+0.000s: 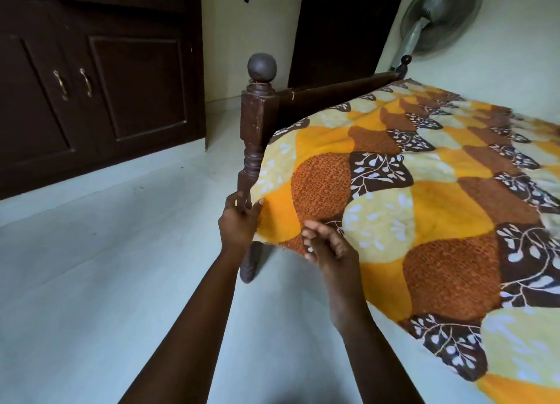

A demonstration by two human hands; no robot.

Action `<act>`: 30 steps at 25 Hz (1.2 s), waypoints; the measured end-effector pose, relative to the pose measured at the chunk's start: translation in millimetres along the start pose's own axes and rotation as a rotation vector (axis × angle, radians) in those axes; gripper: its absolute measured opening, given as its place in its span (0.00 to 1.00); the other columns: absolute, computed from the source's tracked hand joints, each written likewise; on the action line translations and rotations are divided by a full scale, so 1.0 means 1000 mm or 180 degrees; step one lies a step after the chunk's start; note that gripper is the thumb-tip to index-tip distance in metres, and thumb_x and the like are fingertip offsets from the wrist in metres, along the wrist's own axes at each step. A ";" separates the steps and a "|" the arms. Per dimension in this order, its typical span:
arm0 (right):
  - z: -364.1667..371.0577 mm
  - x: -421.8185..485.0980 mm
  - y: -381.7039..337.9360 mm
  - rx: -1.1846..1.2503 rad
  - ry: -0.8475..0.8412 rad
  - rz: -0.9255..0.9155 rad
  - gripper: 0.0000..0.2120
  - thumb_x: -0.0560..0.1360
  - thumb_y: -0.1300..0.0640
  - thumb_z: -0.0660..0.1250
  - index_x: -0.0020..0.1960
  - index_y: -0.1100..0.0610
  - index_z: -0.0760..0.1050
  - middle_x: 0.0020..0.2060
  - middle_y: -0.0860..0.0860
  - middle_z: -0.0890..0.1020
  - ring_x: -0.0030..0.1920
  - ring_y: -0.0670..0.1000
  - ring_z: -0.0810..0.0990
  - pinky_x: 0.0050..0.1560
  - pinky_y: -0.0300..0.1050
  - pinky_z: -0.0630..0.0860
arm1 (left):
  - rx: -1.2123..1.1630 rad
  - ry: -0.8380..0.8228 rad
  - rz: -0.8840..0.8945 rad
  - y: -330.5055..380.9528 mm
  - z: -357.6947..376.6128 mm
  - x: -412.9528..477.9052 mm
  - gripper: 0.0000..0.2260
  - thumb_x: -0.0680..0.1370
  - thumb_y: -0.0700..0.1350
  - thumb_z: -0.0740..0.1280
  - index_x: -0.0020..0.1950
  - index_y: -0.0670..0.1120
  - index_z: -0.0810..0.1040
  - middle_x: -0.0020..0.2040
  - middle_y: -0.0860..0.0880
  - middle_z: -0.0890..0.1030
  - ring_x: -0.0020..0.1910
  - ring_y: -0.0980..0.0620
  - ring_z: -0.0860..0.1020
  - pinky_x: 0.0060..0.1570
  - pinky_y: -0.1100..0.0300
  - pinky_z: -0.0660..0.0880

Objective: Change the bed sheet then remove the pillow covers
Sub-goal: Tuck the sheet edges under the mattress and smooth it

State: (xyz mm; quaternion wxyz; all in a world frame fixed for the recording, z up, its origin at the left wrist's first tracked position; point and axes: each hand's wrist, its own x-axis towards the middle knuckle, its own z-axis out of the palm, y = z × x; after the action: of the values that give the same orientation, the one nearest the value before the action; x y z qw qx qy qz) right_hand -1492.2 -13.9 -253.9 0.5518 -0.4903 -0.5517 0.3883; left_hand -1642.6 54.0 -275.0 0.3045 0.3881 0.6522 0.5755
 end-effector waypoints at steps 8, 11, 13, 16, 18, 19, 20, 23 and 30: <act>-0.032 -0.032 0.003 0.2692 0.1060 0.0923 0.13 0.79 0.63 0.57 0.61 0.56 0.73 0.56 0.51 0.79 0.54 0.45 0.79 0.47 0.36 0.80 | -0.0913 0.0441 0.0042 0.009 0.029 -0.043 0.14 0.76 0.44 0.68 0.59 0.40 0.72 0.38 0.42 0.83 0.21 0.63 0.76 0.28 0.73 0.73; -0.033 -0.023 0.005 0.3288 0.1261 0.1047 0.17 0.80 0.64 0.54 0.69 0.58 0.67 0.62 0.52 0.75 0.55 0.45 0.77 0.49 0.39 0.80 | -0.1128 0.0492 0.0099 0.016 0.032 -0.039 0.20 0.76 0.40 0.68 0.67 0.42 0.67 0.33 0.48 0.79 0.21 0.63 0.76 0.27 0.75 0.71; -0.027 -0.017 0.007 0.3514 0.1359 0.1072 0.18 0.81 0.64 0.52 0.70 0.58 0.64 0.64 0.53 0.73 0.57 0.47 0.76 0.50 0.43 0.78 | -0.1052 0.0337 0.0141 0.013 0.033 -0.025 0.24 0.76 0.40 0.67 0.71 0.44 0.65 0.32 0.51 0.78 0.22 0.63 0.76 0.30 0.71 0.75; -0.015 -0.015 0.009 0.3665 0.1487 0.1078 0.18 0.81 0.65 0.50 0.70 0.58 0.64 0.61 0.52 0.75 0.62 0.50 0.73 0.53 0.45 0.74 | -0.0723 0.0233 0.0143 0.007 0.035 -0.005 0.18 0.75 0.44 0.70 0.63 0.42 0.75 0.26 0.56 0.80 0.24 0.62 0.78 0.44 0.56 0.81; -0.011 -0.015 0.012 0.3866 0.1547 0.1027 0.16 0.81 0.64 0.49 0.66 0.57 0.68 0.58 0.51 0.77 0.63 0.51 0.72 0.54 0.45 0.77 | -0.0840 0.0172 -0.0007 0.004 0.039 0.004 0.12 0.75 0.43 0.69 0.56 0.38 0.80 0.25 0.57 0.80 0.23 0.61 0.77 0.42 0.59 0.81; -0.010 -0.013 0.014 0.3992 0.1568 0.1003 0.16 0.82 0.63 0.48 0.64 0.57 0.69 0.58 0.51 0.77 0.64 0.51 0.72 0.54 0.45 0.77 | -0.0851 0.0182 -0.0028 0.003 0.041 0.008 0.10 0.75 0.42 0.69 0.52 0.38 0.81 0.24 0.56 0.79 0.23 0.62 0.77 0.40 0.63 0.80; -0.009 -0.011 0.016 0.4091 0.1600 0.0985 0.16 0.82 0.63 0.48 0.64 0.56 0.70 0.60 0.51 0.76 0.64 0.52 0.72 0.55 0.45 0.77 | -0.0819 0.0230 0.0008 0.004 0.042 0.009 0.09 0.76 0.42 0.68 0.50 0.37 0.82 0.25 0.54 0.79 0.23 0.62 0.76 0.40 0.65 0.79; -0.004 -0.009 0.021 0.4253 0.1723 0.0979 0.17 0.82 0.62 0.49 0.68 0.58 0.66 0.64 0.53 0.74 0.65 0.53 0.72 0.59 0.48 0.75 | -0.0465 0.0355 0.0193 -0.002 0.048 0.011 0.11 0.76 0.44 0.67 0.46 0.36 0.83 0.36 0.41 0.80 0.31 0.55 0.77 0.43 0.60 0.74; -0.007 -0.006 0.026 0.4326 0.1368 0.0750 0.29 0.70 0.59 0.70 0.69 0.56 0.66 0.57 0.50 0.80 0.54 0.47 0.81 0.52 0.45 0.78 | -0.0488 0.0589 0.0355 -0.017 0.055 0.009 0.11 0.74 0.45 0.70 0.50 0.38 0.83 0.45 0.41 0.78 0.47 0.45 0.77 0.48 0.61 0.72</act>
State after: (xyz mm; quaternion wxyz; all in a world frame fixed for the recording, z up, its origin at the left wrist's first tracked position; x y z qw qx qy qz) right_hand -1482.9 -14.4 -280.1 0.7856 -0.1605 -0.0110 0.5975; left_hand -1603.4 89.8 -299.4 0.2393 0.3446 0.6091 0.6731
